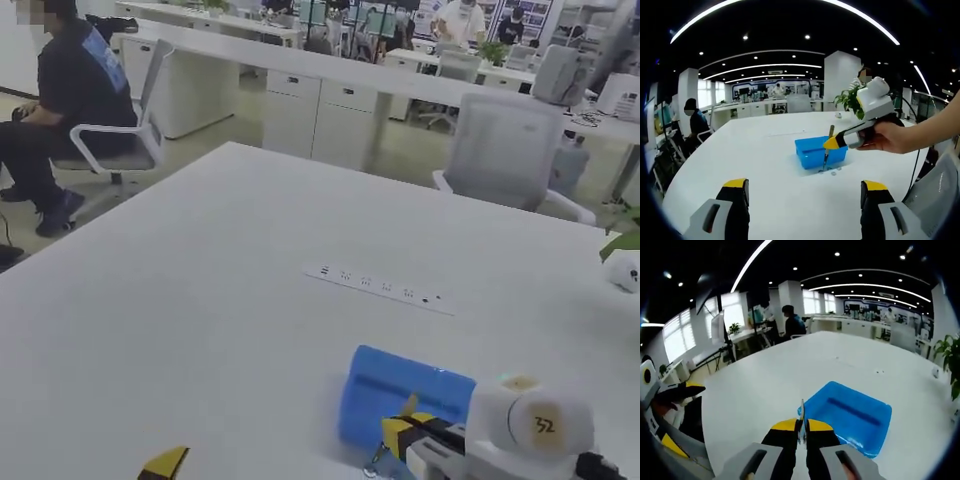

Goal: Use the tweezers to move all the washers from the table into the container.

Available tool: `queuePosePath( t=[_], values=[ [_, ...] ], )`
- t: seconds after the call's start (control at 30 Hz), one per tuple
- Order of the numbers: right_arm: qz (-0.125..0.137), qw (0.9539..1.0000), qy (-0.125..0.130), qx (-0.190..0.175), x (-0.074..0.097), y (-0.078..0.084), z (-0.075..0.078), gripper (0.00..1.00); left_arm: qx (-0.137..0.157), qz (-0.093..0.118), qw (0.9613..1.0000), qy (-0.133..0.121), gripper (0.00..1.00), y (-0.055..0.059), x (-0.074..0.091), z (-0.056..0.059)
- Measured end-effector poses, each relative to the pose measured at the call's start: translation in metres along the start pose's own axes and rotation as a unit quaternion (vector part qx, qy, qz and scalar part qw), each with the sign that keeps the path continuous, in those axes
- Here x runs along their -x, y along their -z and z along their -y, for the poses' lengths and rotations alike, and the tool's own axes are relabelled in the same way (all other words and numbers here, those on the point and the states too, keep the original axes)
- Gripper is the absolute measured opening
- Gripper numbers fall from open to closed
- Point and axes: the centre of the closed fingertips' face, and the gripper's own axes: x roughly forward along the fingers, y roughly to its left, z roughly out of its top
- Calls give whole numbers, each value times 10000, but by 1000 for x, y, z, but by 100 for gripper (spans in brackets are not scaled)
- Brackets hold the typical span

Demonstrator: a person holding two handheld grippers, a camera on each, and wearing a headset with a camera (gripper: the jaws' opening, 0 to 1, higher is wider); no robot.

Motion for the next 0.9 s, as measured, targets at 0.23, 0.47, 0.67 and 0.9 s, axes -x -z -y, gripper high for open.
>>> queuePosePath(
  t=[0.23, 0.47, 0.67, 0.9],
  values=[
    [-154, 9997, -12, 173, -10, 9, 1, 2, -15, -35, 10000, 10, 94, 1, 0, 0],
    [-218, 9995, -38, 234, -16, 13, 4, 2, -35, -63, 10000, -5, 94, 3, 0, 0],
    [-148, 9997, -44, 189, -17, 14, 5, 2, -41, -79, 10000, -21, 94, 3, 0, -1],
    [-75, 9999, -51, 119, -18, 11, 7, 2, -58, -109, 9999, -27, 93, 4, 0, -1]
  ],
)
